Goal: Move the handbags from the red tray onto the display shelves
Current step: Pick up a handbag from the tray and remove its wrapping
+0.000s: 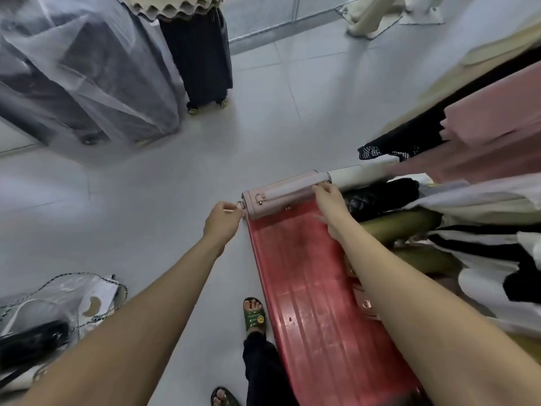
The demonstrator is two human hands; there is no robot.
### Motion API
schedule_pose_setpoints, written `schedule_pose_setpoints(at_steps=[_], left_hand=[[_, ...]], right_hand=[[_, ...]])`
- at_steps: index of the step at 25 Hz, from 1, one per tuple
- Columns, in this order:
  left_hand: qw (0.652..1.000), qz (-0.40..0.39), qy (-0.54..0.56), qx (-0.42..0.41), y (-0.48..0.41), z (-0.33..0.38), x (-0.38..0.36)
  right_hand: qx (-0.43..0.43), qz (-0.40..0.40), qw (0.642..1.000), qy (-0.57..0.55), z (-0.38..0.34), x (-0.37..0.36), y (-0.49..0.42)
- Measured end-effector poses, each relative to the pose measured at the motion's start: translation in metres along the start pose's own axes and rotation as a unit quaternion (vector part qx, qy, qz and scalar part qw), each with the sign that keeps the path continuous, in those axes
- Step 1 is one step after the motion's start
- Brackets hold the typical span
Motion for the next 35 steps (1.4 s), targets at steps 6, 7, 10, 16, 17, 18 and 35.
schedule_pose_setpoints(at_steps=[6, 7, 10, 16, 17, 18, 35], left_hand=[[0.956, -0.002, -0.251, -0.153, -0.02, 0.031, -0.044], [0.946, -0.012, -0.281, -0.161, -0.023, 0.033, -0.049], [0.931, 0.005, -0.323, -0.172, -0.033, 0.038, -0.048], [0.923, -0.001, -0.348, -0.165, -0.037, 0.027, -0.025], [0.925, -0.005, -0.343, -0.16, -0.04, 0.021, -0.019], [0.93, -0.008, -0.331, -0.158, -0.041, 0.015, -0.014], [0.975, 0.062, 0.212, -0.013, -0.04, -0.018, -0.007]], right_hand=[[0.039, 0.122, 0.991, 0.031, 0.001, 0.003, -0.034], [0.043, 0.131, 0.99, 0.036, 0.002, 0.003, -0.038], [0.044, 0.152, 0.987, 0.04, 0.003, 0.002, -0.039], [0.03, 0.186, 0.981, 0.052, 0.005, -0.011, -0.028], [0.031, 0.178, 0.983, 0.044, 0.006, -0.015, -0.025], [0.034, 0.16, 0.986, 0.036, 0.009, -0.021, -0.024], [0.061, -0.037, 0.997, -0.006, 0.018, -0.063, -0.043]])
Point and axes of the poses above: each hand's wrist, its own y-axis away from the middle knuckle, its own x-axis out of the back of the hand, z = x × y, the point moved 8 cm from there along -y, towards the middle knuckle, and after that the axes turned 3 degrees about -y, right-handed, at the moved point
